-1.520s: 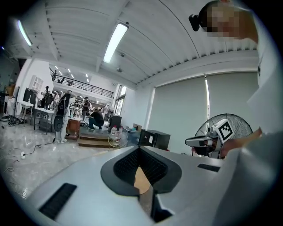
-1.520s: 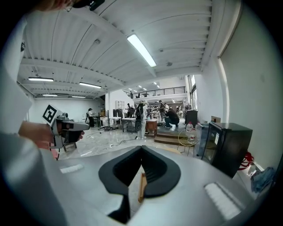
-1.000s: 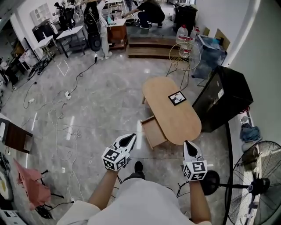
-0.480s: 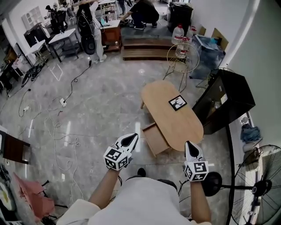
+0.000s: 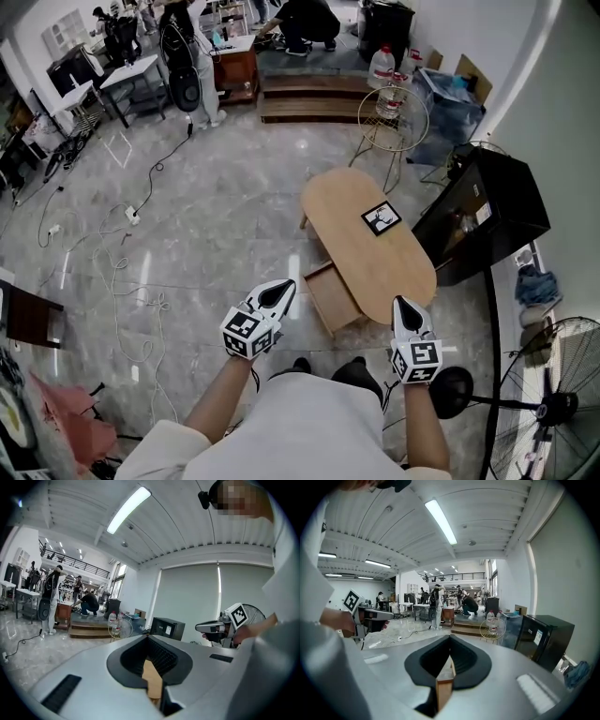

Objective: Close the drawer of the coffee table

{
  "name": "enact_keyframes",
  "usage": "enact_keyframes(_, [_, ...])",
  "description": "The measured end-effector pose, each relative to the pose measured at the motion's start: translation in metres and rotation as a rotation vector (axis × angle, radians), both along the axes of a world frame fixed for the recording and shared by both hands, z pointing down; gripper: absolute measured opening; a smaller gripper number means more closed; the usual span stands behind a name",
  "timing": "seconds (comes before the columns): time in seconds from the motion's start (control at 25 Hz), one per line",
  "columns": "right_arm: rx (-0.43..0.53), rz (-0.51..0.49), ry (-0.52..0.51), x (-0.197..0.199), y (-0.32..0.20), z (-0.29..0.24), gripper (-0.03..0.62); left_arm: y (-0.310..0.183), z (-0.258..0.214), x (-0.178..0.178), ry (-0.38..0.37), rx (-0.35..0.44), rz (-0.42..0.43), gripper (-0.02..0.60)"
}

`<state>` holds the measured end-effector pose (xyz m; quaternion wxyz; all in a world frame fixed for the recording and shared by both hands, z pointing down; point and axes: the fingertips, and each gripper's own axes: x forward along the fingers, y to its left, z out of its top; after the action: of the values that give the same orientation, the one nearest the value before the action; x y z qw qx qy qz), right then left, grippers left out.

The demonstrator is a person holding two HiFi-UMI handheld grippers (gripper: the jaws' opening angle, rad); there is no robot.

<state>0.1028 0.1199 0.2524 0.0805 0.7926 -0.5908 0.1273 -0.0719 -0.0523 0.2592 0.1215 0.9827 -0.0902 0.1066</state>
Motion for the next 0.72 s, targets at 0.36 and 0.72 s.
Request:
enact_keyframes(0.36, [-0.054,-0.159,0.007,0.031,-0.029,0.019,0.011,0.000,0.019,0.036,-0.041,-0.026,-0.093,0.006])
enact_keyframes(0.72, [-0.114,-0.288,-0.072,0.074,-0.055,0.062,0.011,0.004,0.054,0.073,-0.089,-0.073,-0.196,0.006])
